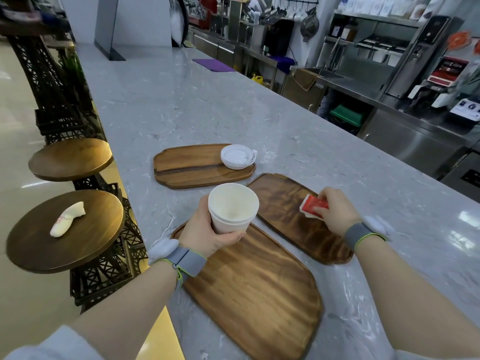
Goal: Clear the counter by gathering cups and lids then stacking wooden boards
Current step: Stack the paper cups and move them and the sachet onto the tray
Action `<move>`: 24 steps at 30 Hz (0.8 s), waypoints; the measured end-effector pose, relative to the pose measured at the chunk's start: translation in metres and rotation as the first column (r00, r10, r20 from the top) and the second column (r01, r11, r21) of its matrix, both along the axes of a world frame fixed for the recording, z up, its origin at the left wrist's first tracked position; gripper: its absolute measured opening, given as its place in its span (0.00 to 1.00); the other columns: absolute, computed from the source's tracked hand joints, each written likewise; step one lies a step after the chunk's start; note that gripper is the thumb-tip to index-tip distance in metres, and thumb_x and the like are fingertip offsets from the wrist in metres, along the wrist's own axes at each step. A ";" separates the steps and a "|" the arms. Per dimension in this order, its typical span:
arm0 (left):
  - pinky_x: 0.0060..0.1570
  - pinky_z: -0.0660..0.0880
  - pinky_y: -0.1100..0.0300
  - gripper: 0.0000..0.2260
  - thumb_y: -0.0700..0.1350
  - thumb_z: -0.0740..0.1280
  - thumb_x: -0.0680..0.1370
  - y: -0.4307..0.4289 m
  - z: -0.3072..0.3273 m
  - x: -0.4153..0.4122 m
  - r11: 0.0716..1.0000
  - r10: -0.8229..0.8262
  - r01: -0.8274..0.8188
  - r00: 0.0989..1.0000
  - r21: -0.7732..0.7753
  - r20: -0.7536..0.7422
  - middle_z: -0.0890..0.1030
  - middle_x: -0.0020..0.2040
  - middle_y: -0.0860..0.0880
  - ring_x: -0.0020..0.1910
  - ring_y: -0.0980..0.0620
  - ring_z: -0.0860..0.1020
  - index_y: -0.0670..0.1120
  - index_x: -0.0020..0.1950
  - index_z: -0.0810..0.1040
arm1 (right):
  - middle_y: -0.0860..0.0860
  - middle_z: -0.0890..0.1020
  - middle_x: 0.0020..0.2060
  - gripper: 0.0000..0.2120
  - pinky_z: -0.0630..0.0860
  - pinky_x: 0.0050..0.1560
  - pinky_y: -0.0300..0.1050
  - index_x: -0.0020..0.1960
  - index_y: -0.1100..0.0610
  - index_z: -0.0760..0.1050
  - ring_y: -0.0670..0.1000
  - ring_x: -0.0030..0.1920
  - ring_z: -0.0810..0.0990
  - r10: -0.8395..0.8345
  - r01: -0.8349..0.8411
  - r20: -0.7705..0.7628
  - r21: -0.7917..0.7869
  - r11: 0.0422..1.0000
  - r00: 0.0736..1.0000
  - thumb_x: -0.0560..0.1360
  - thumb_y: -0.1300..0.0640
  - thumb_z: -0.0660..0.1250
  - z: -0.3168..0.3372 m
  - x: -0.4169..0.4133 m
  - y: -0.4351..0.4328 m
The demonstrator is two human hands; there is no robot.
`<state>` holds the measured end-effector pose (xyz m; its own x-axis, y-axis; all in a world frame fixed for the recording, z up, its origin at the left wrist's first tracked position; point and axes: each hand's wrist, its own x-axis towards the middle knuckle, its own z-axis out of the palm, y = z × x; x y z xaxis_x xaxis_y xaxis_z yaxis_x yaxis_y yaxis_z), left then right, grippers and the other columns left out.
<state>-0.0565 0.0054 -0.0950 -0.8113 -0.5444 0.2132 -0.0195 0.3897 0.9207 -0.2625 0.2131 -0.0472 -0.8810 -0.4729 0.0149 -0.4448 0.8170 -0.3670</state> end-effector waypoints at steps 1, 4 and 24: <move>0.44 0.66 0.82 0.38 0.60 0.75 0.54 0.000 0.000 0.000 1.000 0.001 -0.001 1.000 -0.001 0.001 0.71 0.53 0.67 0.50 0.76 0.70 0.56 0.60 0.64 | 0.63 0.76 0.54 0.12 0.69 0.54 0.50 0.56 0.62 0.71 0.63 0.55 0.74 0.004 -0.004 0.001 -0.062 0.998 1.000 0.75 0.60 0.67 -0.001 0.004 -0.001; 0.44 0.66 0.81 0.37 0.58 0.76 0.55 -0.001 0.000 0.000 1.000 0.007 -0.007 1.000 -0.008 0.010 0.70 0.52 0.67 0.50 0.68 0.71 0.56 0.59 0.63 | 0.61 0.80 0.52 0.12 0.68 0.48 0.47 0.58 0.60 0.69 0.62 0.53 0.77 0.046 -0.045 0.000 -0.181 0.982 0.999 0.77 0.59 0.65 -0.005 0.016 -0.004; 0.44 0.67 0.83 0.38 0.58 0.76 0.55 -0.002 -0.003 0.001 1.000 -0.008 0.008 1.000 -0.025 -0.002 0.69 0.53 0.68 0.51 0.82 0.67 0.56 0.60 0.62 | 0.52 0.80 0.54 0.14 0.70 0.52 0.41 0.59 0.55 0.73 0.53 0.54 0.77 0.128 -0.117 0.021 -0.278 0.953 0.992 0.74 0.61 0.66 -0.017 0.045 -0.001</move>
<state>-0.0555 0.0030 -0.0976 -0.8148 -0.5328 0.2284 -0.0144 0.4124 0.9109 -0.2175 0.2126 -0.0642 -0.8188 -0.5598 0.1275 -0.5165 0.6213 -0.5892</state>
